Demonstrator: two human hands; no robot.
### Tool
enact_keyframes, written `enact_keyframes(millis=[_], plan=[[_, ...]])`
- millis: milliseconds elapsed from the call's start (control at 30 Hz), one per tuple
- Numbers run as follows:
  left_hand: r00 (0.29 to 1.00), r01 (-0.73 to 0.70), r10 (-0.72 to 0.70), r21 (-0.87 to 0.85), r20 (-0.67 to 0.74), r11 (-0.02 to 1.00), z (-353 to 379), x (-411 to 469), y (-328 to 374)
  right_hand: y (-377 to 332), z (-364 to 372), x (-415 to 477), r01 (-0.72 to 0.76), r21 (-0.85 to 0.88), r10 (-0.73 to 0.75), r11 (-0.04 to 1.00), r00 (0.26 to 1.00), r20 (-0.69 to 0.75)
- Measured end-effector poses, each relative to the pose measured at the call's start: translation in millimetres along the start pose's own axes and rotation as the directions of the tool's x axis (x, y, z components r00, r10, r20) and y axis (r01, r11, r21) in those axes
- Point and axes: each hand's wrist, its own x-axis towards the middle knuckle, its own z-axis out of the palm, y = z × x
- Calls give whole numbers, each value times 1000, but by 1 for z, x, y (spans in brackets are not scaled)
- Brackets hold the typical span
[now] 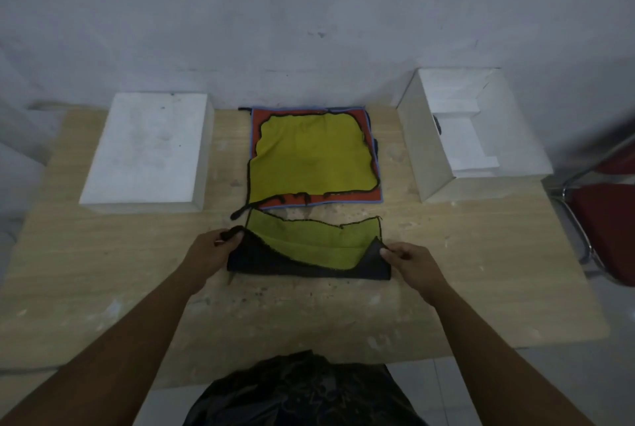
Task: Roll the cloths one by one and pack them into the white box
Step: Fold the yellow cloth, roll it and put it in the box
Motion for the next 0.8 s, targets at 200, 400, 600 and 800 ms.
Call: enact_keyframes(millis=[200,400,600,800], plan=[[993,19,-24,-40,-115,999,10,19,5,-12,8,22,-2,41,7,999,991,-133],[993,41,-48,-69,-111,997,14,30,16,-4,12,41,-125,49,133,991,967,-216],[988,92,-64,206,-137,974,22,21,3,-1,14,43,-244,-97,215,965,946,-243],[989,112,-63,395,-135,912,28,-1,-14,3,21,20,-216,-408,186,887,976,-113]])
